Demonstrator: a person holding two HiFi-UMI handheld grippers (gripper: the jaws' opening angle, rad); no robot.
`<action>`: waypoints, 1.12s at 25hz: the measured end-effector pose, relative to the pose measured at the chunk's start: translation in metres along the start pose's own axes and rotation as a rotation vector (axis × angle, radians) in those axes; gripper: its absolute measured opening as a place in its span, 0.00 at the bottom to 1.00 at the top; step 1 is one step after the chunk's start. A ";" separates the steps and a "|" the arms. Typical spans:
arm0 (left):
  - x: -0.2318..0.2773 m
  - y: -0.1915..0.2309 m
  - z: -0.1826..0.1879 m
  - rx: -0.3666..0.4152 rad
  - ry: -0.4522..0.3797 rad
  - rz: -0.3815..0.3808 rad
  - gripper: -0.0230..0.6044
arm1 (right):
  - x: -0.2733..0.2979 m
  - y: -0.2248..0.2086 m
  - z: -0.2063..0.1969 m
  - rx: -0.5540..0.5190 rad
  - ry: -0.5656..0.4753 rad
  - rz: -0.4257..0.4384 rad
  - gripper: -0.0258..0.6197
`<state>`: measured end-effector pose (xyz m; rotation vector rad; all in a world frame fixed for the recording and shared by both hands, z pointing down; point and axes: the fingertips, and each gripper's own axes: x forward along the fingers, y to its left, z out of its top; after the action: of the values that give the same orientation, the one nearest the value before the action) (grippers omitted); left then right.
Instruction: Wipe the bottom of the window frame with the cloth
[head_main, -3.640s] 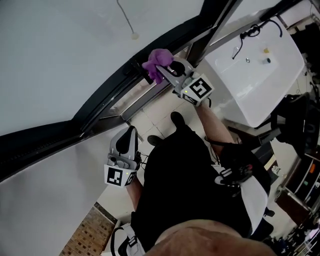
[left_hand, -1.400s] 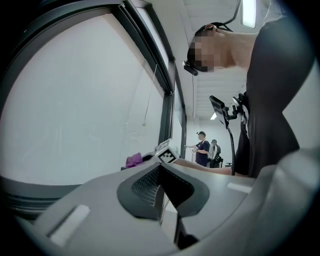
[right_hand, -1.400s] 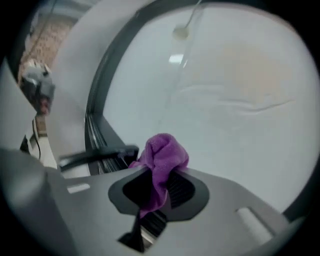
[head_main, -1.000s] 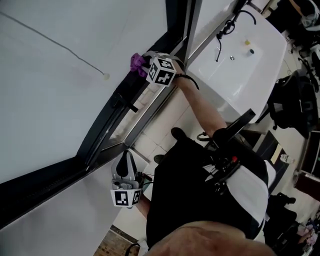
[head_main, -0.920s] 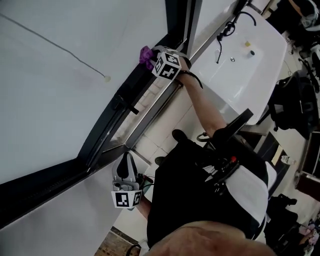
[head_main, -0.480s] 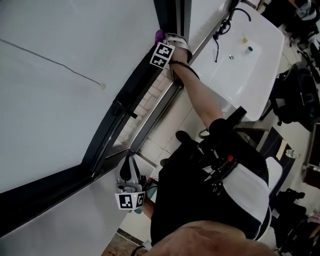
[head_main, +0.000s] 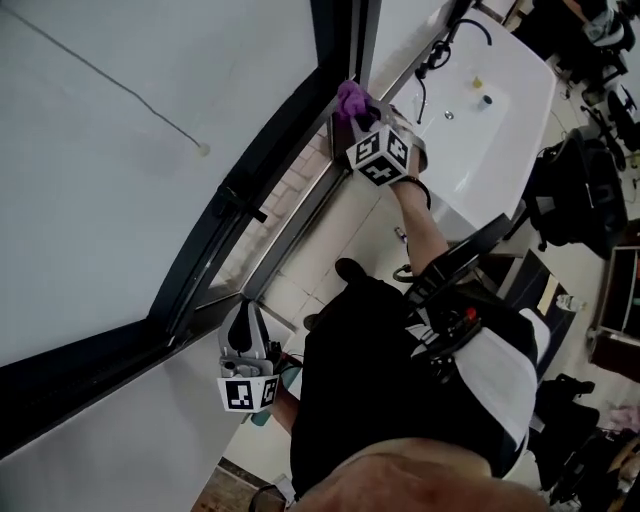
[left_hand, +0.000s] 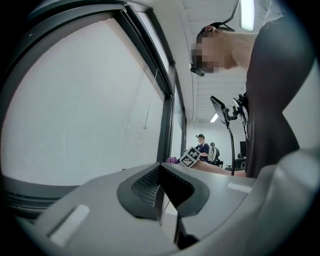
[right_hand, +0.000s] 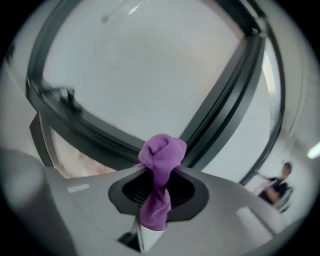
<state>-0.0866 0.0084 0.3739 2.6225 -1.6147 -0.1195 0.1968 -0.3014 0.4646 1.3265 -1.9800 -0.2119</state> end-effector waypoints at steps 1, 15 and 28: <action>0.002 -0.001 0.001 0.001 -0.006 -0.013 0.04 | -0.022 0.017 0.016 0.126 -0.141 0.121 0.15; -0.009 0.003 0.030 -0.023 -0.136 -0.002 0.04 | -0.217 0.175 0.146 0.441 -0.848 0.926 0.15; -0.022 0.000 0.025 -0.024 -0.120 0.019 0.04 | -0.237 0.236 0.160 0.298 -0.840 1.076 0.15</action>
<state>-0.0995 0.0280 0.3501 2.6275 -1.6626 -0.2985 -0.0329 -0.0319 0.3559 0.1030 -3.2345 0.0776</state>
